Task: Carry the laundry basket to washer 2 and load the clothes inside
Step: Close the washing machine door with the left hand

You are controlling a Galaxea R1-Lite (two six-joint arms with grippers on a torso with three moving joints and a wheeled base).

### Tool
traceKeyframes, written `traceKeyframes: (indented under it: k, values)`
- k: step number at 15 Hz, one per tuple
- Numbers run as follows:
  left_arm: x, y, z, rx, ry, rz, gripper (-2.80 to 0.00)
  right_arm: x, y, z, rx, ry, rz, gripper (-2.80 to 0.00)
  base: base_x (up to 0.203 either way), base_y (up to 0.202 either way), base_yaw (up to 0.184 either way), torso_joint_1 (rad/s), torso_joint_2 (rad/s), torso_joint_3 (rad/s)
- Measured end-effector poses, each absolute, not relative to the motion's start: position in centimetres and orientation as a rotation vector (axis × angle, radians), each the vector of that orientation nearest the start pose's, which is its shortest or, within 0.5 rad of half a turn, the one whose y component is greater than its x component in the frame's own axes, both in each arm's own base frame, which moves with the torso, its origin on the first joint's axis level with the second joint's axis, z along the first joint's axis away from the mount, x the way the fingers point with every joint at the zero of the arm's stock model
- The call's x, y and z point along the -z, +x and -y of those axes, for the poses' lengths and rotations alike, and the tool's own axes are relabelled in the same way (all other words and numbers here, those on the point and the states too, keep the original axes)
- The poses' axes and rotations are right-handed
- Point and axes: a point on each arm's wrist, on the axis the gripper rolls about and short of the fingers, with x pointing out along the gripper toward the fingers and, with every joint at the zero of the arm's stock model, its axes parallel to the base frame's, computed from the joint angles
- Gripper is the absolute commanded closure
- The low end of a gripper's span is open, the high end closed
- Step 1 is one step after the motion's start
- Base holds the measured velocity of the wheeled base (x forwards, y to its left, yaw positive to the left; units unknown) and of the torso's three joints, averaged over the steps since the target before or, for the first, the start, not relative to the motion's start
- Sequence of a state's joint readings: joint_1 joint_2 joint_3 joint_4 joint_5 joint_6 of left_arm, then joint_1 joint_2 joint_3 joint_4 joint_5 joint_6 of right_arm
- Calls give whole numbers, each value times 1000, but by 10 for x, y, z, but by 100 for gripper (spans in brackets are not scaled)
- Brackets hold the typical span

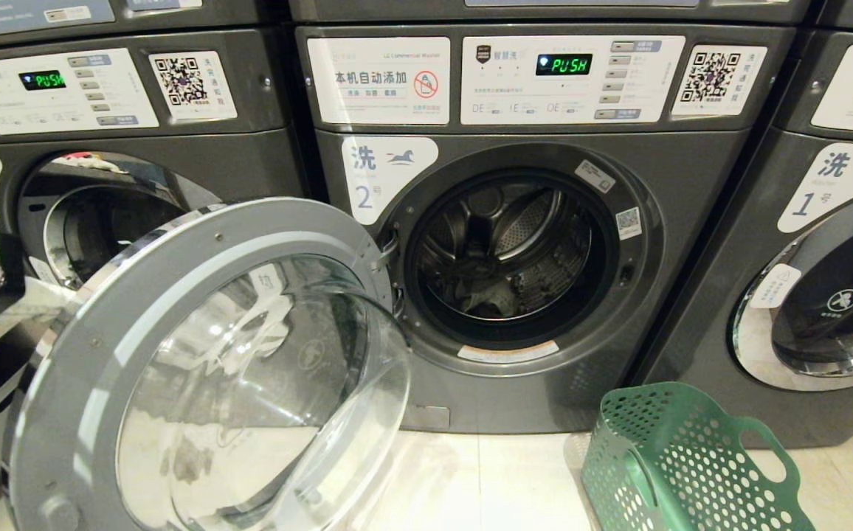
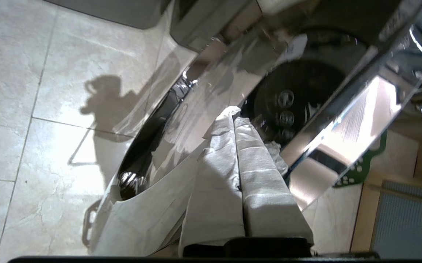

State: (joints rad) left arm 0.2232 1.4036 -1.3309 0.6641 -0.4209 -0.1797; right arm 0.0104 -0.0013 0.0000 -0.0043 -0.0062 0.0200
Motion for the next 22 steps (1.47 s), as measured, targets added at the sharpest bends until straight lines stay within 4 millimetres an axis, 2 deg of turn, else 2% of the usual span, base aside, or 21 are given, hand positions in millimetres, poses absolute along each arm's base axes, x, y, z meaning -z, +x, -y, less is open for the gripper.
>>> traceKeyframes:
  k: [4,7,11,16,22]
  values:
    - [-292,159,1,294,-338,-726,0,-76,-23,0,-4,21,5,0,0,0,0,0,0,0]
    - [-293,136,25,449,-287,-719,0,-76,-23,0,-4,21,5,0,0,0,0,0,0,0]
    - [-294,122,47,627,-248,-689,0,-76,-23,0,-4,21,5,0,0,0,0,0,0,0]
    - [-293,128,71,783,-201,-617,0,-76,-23,0,-4,21,5,0,0,0,0,0,0,0]
    - [-277,170,119,889,-160,-604,0,-76,-23,0,-4,22,5,0,0,0,0,0,0,0]
